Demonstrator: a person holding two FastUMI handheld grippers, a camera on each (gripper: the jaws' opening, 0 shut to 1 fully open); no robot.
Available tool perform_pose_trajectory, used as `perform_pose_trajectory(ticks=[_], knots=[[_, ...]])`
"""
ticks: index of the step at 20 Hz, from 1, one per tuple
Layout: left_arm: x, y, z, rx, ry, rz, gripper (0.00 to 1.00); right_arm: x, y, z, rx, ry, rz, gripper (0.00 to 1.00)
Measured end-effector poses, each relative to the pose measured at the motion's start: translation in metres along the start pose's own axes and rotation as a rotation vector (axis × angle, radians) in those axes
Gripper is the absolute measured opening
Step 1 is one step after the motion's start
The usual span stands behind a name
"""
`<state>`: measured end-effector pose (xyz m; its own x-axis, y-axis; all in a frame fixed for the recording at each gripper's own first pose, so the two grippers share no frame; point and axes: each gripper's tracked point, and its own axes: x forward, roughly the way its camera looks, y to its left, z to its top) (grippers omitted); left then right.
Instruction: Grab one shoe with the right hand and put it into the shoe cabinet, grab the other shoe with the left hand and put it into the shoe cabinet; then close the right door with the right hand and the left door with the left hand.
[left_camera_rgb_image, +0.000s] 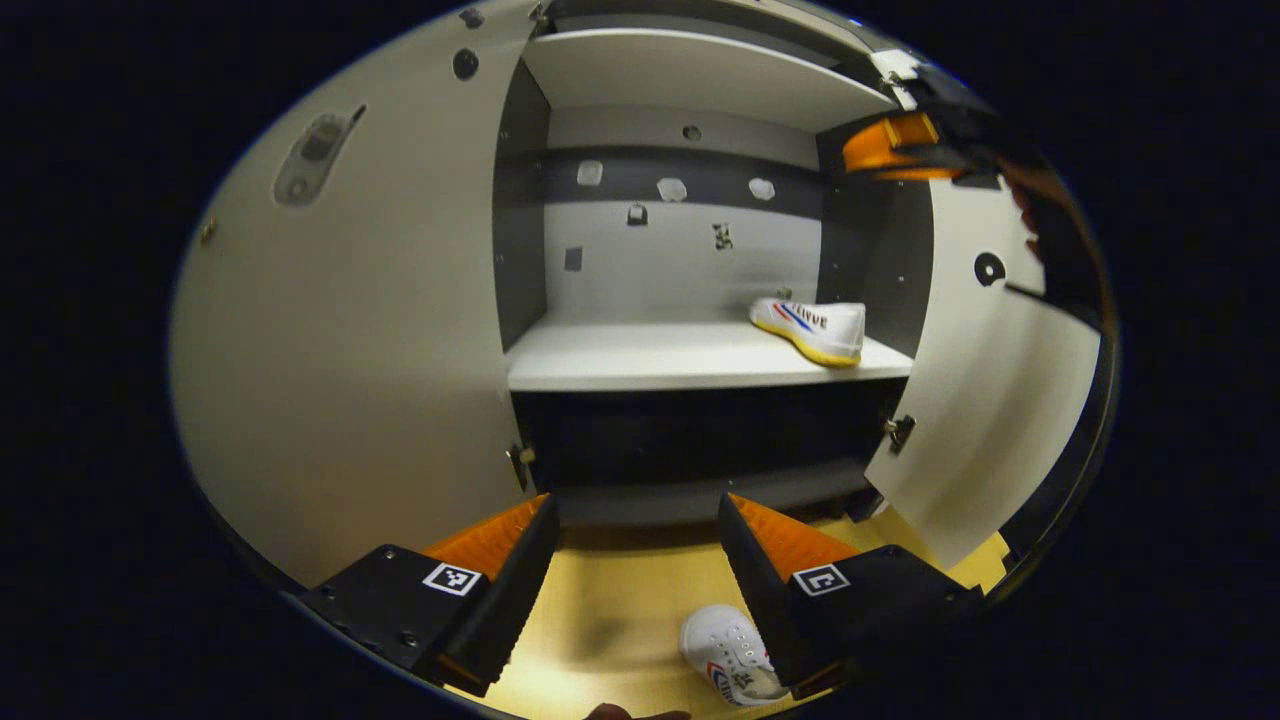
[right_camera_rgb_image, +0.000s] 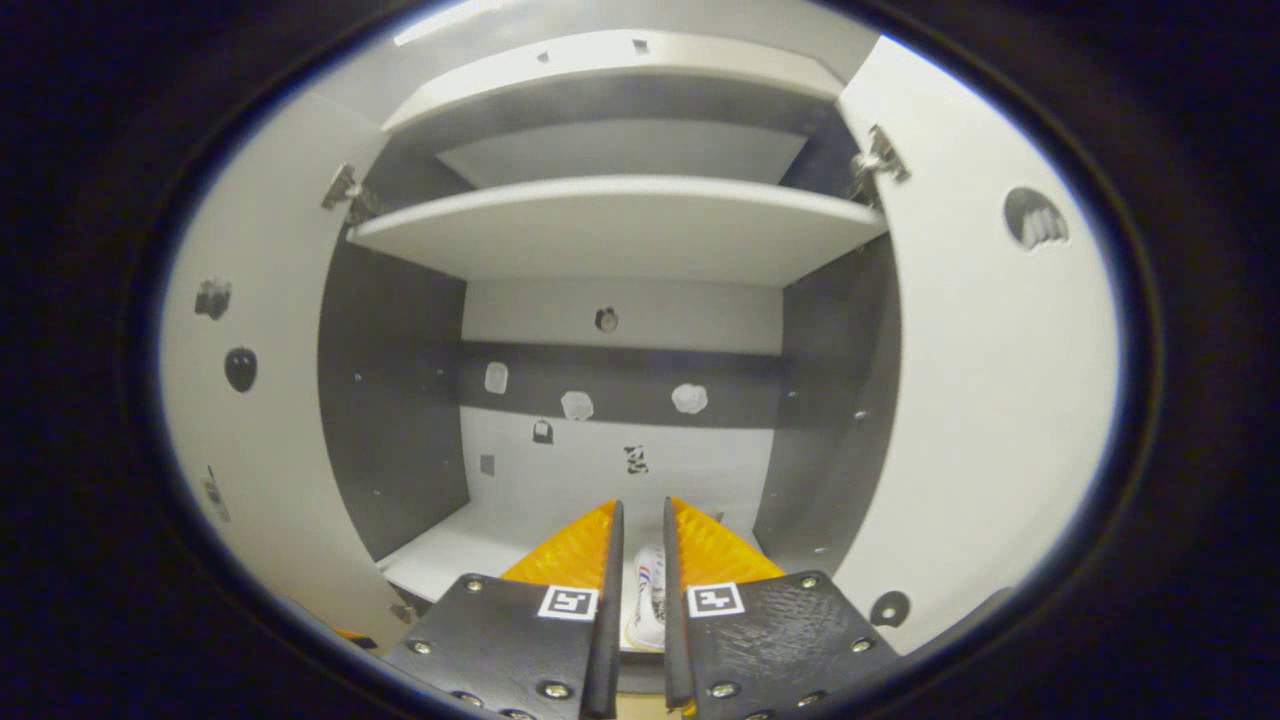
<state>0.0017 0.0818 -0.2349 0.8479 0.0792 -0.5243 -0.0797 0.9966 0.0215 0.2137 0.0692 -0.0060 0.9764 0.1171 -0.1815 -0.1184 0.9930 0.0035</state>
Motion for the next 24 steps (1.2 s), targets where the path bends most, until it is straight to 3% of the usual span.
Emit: perform_pose_trajectory(ticks=[5, 9, 10, 13, 16, 17, 19, 22, 24], knots=[[0.026, -0.019, -0.073, 0.062, 0.153, -0.027, 0.98, -0.058, -0.029, 0.034, -0.041, -0.072, -0.06, 0.18], [0.034, -0.044, -0.143, 0.045, 0.32, -0.081, 0.97, -0.092, -0.039, 0.055, -0.039, -0.116, -0.076, 0.24], [0.036, -0.048, -0.16, 0.04, 0.363, -0.09, 0.96, -0.1, -0.041, 0.061, -0.03, -0.127, -0.076, 0.21], [0.038, -0.052, -0.205, 0.029, 0.491, -0.1, 0.92, -0.119, -0.045, 0.073, -0.022, -0.166, -0.084, 0.27], [0.029, -0.046, -0.2, 0.019, 0.599, -0.111, 0.8, -0.132, -0.055, 0.083, -0.04, -0.187, -0.106, 0.27], [0.032, -0.046, -0.191, 0.014, 0.591, -0.115, 0.71, -0.135, -0.058, 0.084, -0.042, -0.188, -0.111, 0.27], [0.034, -0.051, -0.179, 0.009, 0.586, -0.14, 0.66, -0.139, -0.064, 0.086, -0.04, -0.191, -0.122, 0.27], [0.034, -0.052, -0.16, 0.003, 0.605, -0.111, 0.45, -0.143, -0.068, 0.088, -0.046, -0.199, -0.128, 0.27], [0.036, -0.056, -0.157, 0.007, 0.604, -0.097, 0.44, -0.145, -0.071, 0.09, -0.053, -0.204, -0.131, 0.27]])
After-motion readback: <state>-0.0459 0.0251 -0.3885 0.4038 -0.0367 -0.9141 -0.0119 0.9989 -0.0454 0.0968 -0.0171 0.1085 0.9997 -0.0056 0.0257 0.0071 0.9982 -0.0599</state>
